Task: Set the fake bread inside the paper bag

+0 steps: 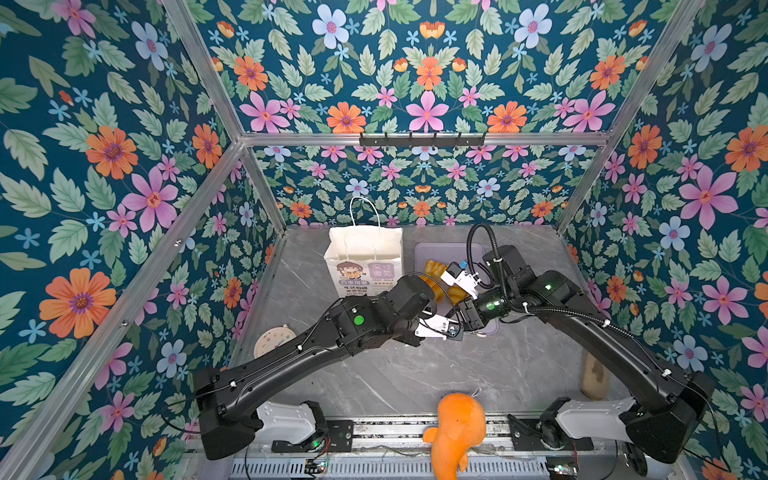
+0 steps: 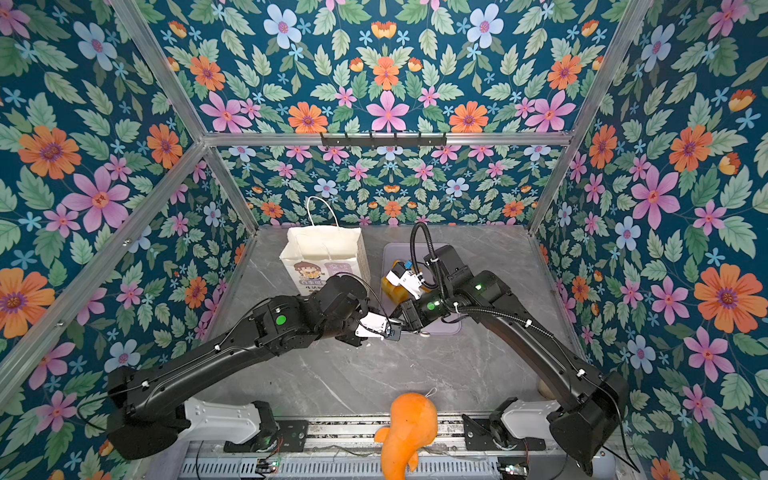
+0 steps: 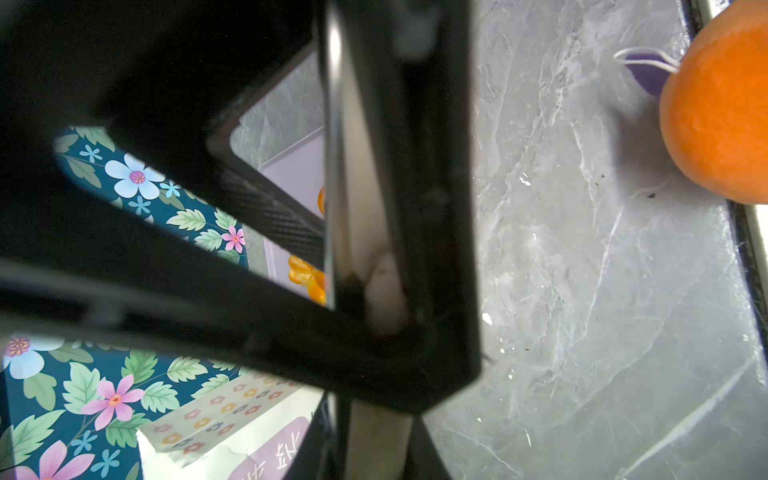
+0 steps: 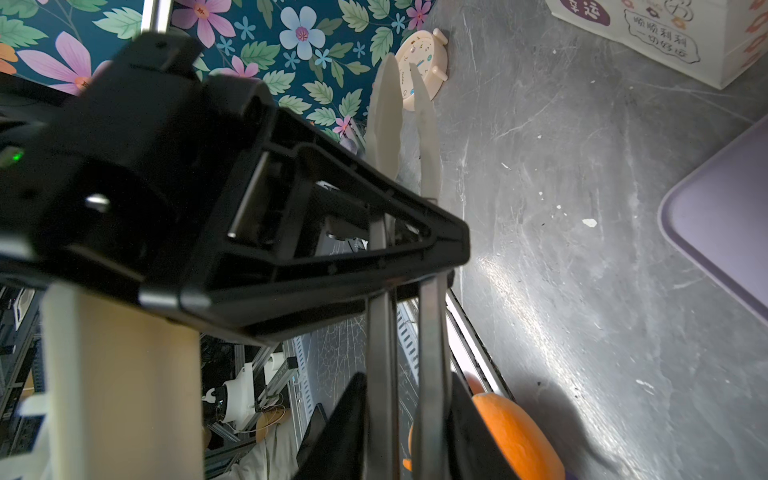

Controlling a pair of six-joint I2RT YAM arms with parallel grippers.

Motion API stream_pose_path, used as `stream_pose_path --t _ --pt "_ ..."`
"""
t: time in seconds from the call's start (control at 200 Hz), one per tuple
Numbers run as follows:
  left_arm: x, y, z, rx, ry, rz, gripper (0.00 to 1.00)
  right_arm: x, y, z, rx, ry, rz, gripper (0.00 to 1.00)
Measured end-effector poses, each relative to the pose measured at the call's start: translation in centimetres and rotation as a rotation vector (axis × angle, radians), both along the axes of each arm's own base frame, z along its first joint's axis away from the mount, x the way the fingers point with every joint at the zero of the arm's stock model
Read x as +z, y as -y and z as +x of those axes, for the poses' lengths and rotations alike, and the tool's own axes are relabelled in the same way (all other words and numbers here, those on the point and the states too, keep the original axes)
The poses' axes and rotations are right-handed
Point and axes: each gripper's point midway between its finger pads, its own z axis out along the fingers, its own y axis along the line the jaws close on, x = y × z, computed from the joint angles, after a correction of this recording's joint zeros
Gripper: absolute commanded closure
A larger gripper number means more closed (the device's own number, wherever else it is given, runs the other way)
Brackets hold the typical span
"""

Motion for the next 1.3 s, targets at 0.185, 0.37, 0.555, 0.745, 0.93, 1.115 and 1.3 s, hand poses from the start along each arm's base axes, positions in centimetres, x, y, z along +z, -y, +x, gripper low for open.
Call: stream_pose_path --t 0.185,0.37,0.555,0.745,0.93,1.115,1.3 --pt "0.2 0.0 0.0 0.003 -0.001 -0.006 0.63 0.0 0.0 0.0 0.001 -0.001 0.001 0.77" --pt "1.4 0.3 0.2 0.016 0.017 -0.069 0.41 -0.2 0.1 0.0 -0.002 -0.003 -0.009 0.8" --pt "3.7 -0.2 -0.2 0.024 0.044 -0.162 0.34 -1.0 1.0 0.6 -0.047 0.004 -0.063 0.8" --pt "7.7 -1.2 -0.8 0.077 0.059 -0.381 0.28 -0.9 4.2 1.8 -0.166 0.045 -0.134 0.8" --pt "10.9 -2.8 -0.5 0.232 0.007 -0.625 0.19 -2.1 7.8 2.8 -0.299 0.068 -0.301 0.78" --pt "12.6 -8.2 2.1 0.548 0.032 -0.855 0.06 -3.7 10.5 3.6 -0.381 0.073 -0.483 0.76" --pt "14.1 -16.7 7.0 0.938 0.08 -1.026 0.05 -5.7 12.0 5.6 -0.412 0.063 -0.68 0.76"
